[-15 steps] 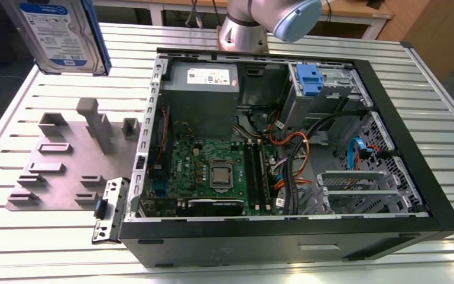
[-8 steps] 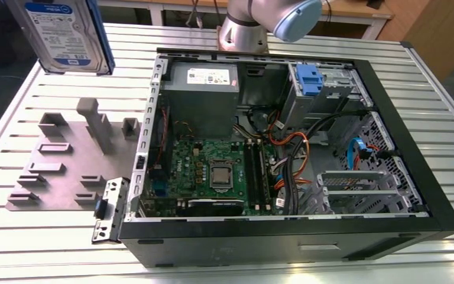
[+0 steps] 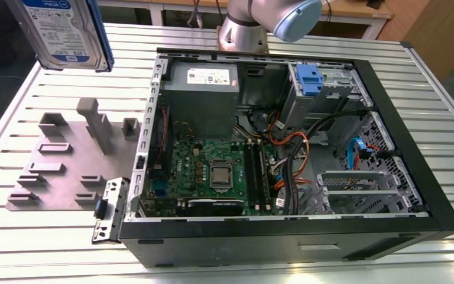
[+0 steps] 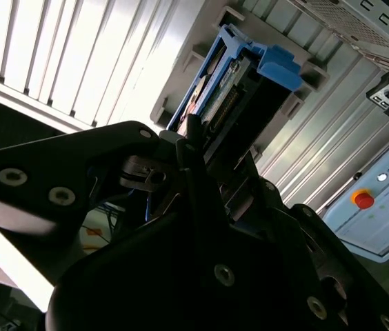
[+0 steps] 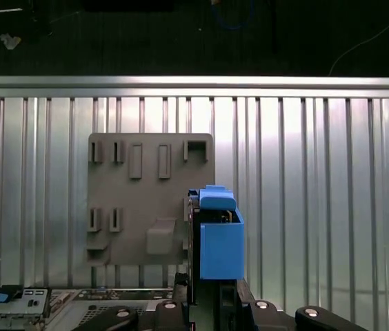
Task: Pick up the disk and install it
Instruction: 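Pick up the disk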
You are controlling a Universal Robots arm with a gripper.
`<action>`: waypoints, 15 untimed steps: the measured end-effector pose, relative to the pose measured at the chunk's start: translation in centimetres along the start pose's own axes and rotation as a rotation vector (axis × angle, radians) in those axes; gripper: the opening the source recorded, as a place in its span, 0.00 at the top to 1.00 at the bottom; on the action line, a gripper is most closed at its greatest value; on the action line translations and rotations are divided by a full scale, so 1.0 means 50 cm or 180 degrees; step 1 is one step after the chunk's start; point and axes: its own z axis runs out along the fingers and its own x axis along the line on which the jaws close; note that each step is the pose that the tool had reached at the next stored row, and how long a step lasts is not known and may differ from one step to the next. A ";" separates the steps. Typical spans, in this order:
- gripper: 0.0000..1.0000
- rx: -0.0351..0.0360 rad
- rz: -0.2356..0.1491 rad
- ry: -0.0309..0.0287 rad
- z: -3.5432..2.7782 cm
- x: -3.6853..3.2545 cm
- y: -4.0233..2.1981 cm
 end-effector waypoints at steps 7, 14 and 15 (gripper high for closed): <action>0.65 -0.0003 0.0000 0.0000 -0.003 0.000 0.000; 0.65 -0.0003 0.0000 0.0000 -0.004 0.000 -0.009; 0.65 -0.0003 0.0000 0.0000 -0.004 0.000 -0.013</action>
